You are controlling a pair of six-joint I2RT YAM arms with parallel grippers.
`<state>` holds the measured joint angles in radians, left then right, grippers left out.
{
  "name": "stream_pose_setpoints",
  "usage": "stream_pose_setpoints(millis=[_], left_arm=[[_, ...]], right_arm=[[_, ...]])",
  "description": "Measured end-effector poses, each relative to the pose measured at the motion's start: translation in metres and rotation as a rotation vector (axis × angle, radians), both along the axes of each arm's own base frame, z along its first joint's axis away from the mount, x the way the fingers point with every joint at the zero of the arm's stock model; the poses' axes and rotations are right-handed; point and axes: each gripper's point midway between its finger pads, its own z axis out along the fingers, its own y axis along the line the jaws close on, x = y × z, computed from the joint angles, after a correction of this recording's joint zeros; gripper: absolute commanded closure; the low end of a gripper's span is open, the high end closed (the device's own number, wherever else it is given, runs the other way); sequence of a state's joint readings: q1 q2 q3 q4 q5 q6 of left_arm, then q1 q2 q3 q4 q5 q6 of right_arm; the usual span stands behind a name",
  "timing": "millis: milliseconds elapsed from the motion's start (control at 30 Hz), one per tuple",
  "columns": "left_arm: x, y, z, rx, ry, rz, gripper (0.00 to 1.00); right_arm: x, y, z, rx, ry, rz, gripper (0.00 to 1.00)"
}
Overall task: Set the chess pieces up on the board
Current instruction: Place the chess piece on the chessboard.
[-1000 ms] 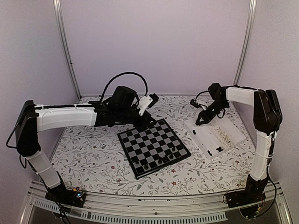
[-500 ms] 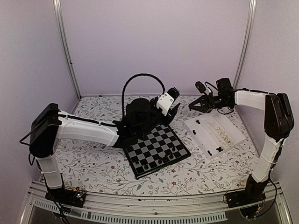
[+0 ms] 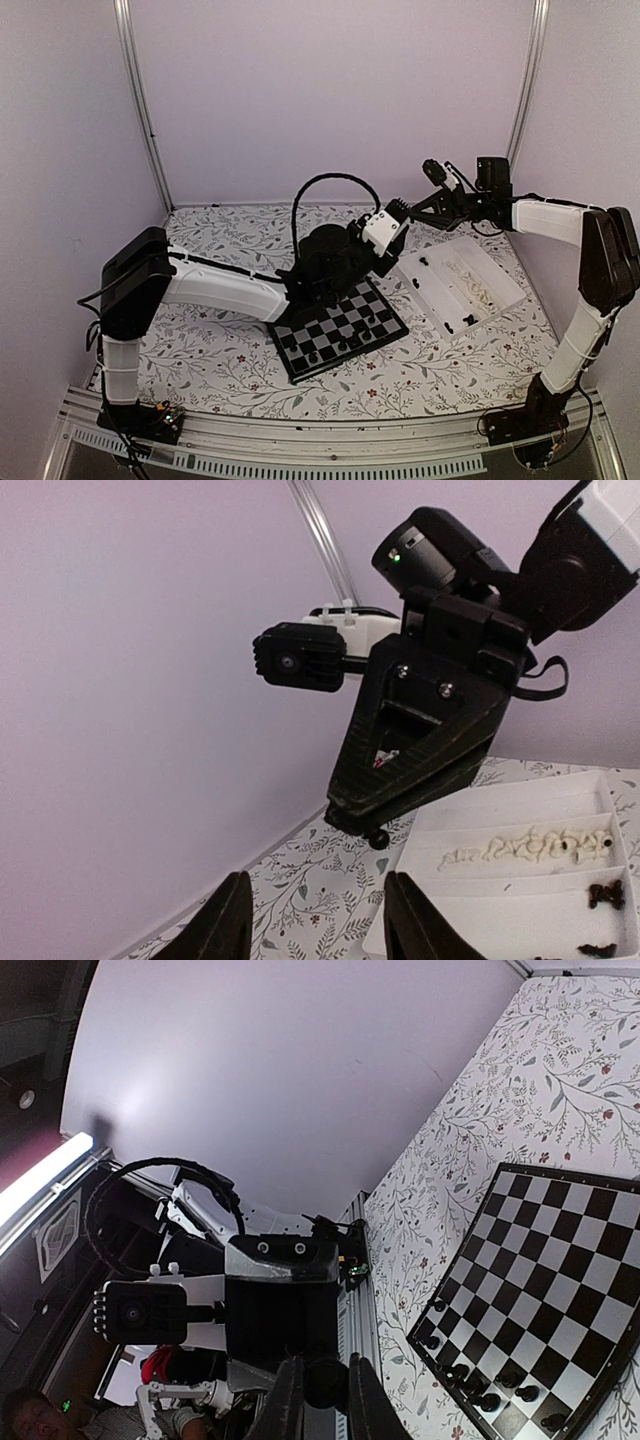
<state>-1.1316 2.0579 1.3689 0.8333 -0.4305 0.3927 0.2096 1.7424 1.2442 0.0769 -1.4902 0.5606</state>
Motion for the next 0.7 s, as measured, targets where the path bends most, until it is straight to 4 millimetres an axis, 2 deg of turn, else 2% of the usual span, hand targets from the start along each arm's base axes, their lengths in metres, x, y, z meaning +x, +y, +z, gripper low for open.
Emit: stream_pose_setpoints(millis=[233, 367, 500, 700], left_arm=[[-0.002, -0.018, 0.009, -0.049, 0.002, -0.028, 0.61], [0.001, -0.025, 0.004, -0.056, 0.012, -0.03, 0.61], [0.004, -0.029, -0.002, -0.05, 0.024, -0.026, 0.63], [0.007, -0.029, 0.001, -0.059, 0.03, -0.006, 0.69]], right_arm=[[-0.001, 0.001, 0.003, 0.004, 0.001, 0.007, 0.91], [-0.003, 0.004, 0.005, 0.006, -0.004, 0.015, 0.91], [-0.006, 0.006, 0.009, 0.01, -0.016, 0.022, 0.91], [-0.009, 0.008, 0.012, 0.015, -0.032, 0.03, 0.91]])
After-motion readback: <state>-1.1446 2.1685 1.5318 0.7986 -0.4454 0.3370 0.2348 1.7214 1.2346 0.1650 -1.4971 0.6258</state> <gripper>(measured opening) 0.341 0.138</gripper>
